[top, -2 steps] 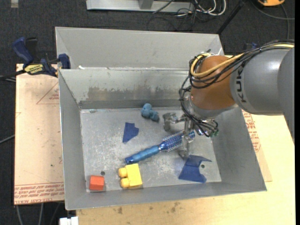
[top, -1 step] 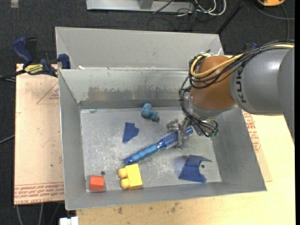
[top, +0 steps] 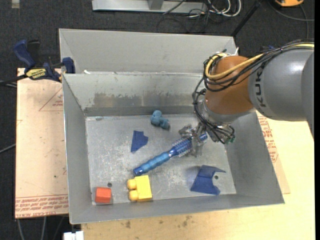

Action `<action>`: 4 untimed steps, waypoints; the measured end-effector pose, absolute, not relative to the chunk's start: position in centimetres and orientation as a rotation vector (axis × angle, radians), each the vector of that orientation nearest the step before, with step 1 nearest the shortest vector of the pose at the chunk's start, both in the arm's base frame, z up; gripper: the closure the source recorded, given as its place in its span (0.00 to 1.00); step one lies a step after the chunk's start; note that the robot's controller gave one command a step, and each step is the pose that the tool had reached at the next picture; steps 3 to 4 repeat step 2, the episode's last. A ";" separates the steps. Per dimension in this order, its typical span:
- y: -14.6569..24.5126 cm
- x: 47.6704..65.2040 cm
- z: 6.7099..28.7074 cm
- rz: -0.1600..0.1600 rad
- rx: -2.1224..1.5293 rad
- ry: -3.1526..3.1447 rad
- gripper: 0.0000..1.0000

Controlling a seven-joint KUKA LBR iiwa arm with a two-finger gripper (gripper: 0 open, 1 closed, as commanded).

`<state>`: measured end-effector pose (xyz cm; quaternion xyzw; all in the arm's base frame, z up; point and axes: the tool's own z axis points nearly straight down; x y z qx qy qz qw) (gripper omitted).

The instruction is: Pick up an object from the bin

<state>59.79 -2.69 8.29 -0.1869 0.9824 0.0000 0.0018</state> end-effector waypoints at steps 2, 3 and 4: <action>-2.5 60.1 17.7 -0.003 -0.586 3.077 1.00; -2.5 60.1 17.7 -0.003 -0.586 3.077 1.00; -2.5 60.1 17.7 -0.003 -0.586 3.077 1.00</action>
Offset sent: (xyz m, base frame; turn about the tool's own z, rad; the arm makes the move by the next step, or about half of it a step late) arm 0.0000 -0.0001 0.0232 0.0000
